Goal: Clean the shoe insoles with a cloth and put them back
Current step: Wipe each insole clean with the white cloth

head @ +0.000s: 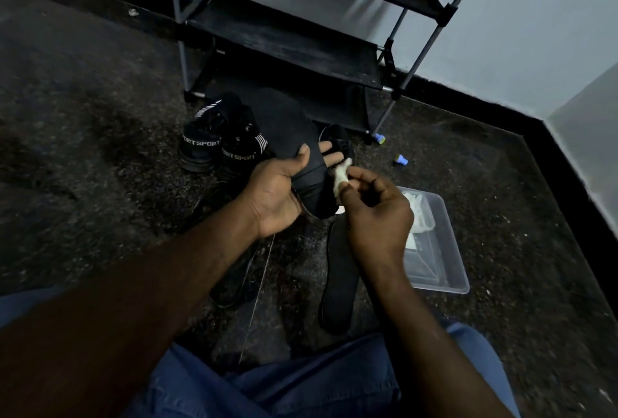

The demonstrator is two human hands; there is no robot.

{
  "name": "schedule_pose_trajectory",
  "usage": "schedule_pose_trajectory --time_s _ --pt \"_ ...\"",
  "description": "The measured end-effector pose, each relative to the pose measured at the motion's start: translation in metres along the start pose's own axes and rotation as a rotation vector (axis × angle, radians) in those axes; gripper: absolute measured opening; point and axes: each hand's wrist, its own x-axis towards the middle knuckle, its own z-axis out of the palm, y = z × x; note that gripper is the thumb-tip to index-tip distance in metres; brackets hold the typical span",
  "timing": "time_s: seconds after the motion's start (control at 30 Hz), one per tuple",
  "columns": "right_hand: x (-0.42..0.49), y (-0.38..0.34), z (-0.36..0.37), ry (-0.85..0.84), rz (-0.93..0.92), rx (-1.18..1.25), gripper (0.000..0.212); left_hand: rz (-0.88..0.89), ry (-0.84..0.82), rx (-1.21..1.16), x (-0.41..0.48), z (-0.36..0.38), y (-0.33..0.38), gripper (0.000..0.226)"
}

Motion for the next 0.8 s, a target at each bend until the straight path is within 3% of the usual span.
schedule_pose_trajectory --time_s 0.1,0.17,0.37,0.57,0.7,0.8 --pt "-0.007 -0.001 0.012 -0.099 -0.284 -0.288 0.023 -0.003 -0.007 0.034 -0.001 0.002 -0.004 0.048" --pt "-0.009 0.003 0.020 -0.104 -0.353 -0.392 0.026 -0.012 0.005 0.033 -0.002 0.003 -0.008 0.049" --pt "0.012 0.005 0.016 0.055 -0.191 -0.377 0.015 0.028 0.046 0.031 -0.001 0.003 -0.010 0.049" --pt "-0.008 -0.007 0.026 -0.098 -0.329 -0.389 0.015 -0.036 0.050 -0.017 0.001 0.006 -0.013 0.052" --pt "0.018 -0.008 0.021 0.048 -0.227 -0.498 0.016 -0.026 0.057 -0.052 -0.004 0.011 -0.020 0.048" --pt "0.027 -0.010 0.014 0.045 -0.182 -0.494 0.017 0.010 0.054 -0.073 -0.004 0.011 -0.019 0.043"
